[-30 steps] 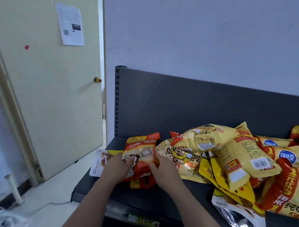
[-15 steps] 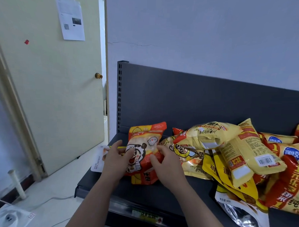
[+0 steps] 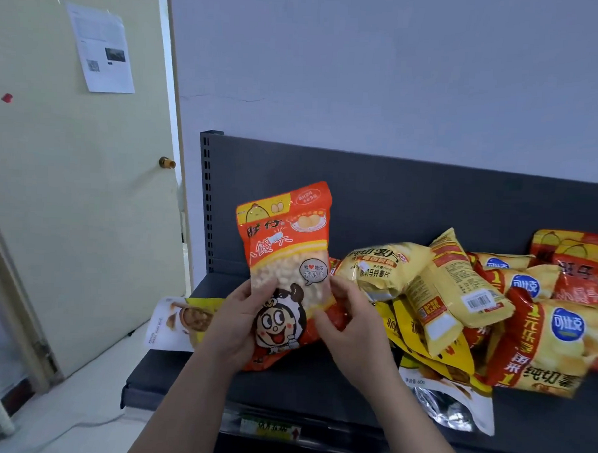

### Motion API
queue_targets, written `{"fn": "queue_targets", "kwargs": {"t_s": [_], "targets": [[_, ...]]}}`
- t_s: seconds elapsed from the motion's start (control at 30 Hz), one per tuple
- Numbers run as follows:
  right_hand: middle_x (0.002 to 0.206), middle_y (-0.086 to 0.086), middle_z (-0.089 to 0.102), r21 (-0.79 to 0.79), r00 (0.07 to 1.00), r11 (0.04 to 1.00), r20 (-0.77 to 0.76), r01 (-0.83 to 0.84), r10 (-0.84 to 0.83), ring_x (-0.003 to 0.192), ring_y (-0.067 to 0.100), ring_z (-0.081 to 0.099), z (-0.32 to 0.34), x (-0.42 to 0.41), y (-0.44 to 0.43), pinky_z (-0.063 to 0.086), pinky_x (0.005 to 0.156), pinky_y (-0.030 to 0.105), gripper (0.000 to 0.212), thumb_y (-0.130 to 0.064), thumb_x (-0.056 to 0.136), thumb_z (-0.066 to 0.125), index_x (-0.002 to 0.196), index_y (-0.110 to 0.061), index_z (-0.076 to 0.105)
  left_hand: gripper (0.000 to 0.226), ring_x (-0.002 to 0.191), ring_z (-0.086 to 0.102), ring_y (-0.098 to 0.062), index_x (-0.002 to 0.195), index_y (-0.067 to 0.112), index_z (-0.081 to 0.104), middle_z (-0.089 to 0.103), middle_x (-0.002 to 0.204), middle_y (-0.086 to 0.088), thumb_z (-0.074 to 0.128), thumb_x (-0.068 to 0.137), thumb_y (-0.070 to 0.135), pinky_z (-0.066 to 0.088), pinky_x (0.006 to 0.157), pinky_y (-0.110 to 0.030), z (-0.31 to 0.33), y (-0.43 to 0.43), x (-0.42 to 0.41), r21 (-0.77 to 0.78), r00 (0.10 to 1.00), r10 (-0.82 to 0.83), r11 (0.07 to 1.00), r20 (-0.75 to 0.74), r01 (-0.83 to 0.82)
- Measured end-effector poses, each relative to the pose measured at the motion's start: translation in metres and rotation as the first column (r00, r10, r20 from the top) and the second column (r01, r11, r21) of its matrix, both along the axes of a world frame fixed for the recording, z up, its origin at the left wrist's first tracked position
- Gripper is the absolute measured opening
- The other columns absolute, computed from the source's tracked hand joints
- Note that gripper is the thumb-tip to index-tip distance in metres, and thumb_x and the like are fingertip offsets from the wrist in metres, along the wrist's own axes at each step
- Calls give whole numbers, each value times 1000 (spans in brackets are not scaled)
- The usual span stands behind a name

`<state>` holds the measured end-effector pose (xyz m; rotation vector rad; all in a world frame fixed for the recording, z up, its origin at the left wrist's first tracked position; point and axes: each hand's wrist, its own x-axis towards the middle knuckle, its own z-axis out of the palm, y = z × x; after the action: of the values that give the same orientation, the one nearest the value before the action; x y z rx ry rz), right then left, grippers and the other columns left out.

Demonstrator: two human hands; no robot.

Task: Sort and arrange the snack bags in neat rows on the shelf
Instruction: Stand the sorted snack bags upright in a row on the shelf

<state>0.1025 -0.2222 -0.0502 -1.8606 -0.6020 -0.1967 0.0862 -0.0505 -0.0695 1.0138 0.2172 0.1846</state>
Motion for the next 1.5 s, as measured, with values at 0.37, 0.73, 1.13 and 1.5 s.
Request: {"fn": "queue_targets", "kwargs": {"t_s": [0.37, 0.73, 1.13, 1.5], "targets": [[95, -17, 68, -5, 974, 990, -180, 138, -136, 84, -7, 62, -22, 20, -5, 52, 69, 15, 27, -13, 87, 69, 106, -29, 60, 32, 100, 68, -7, 118, 31, 65, 73, 106, 12, 69, 87, 36, 56, 85, -32, -11, -6, 3, 674, 1000, 25, 738, 18, -31], [94, -10, 64, -258, 968, 939, -46, 226, -245, 89, 17, 61, -42, 30, 27, 49, 76, 36, 21, -27, 86, 67, 101, -22, 52, 64, 136, 38, -22, 146, 28, 37, 44, 147, 3, 51, 87, 8, 37, 109, -41, -39, 68, -9, 961, 929, 278, -56, -245, 270], [90, -10, 64, -365, 948, 883, -5, 295, -319, 84, 15, 62, -47, 48, 36, 54, 74, 37, 18, -29, 86, 68, 97, -23, 54, 82, 148, 13, -20, 148, 39, 31, 26, 158, 8, 57, 78, 72, 8, 116, -54, -57, 115, 6, 877, 852, 403, -199, -333, 437], [98, -5, 67, -578, 972, 812, -136, 80, -192, 90, 18, 63, -31, 68, 13, 54, 81, 40, 23, -21, 83, 67, 105, -24, 60, 110, 125, 42, -28, 137, 27, 46, 47, 131, -5, 59, 49, 91, 39, 100, -36, -37, 143, 33, 770, 685, 536, -98, -493, 631]]}}
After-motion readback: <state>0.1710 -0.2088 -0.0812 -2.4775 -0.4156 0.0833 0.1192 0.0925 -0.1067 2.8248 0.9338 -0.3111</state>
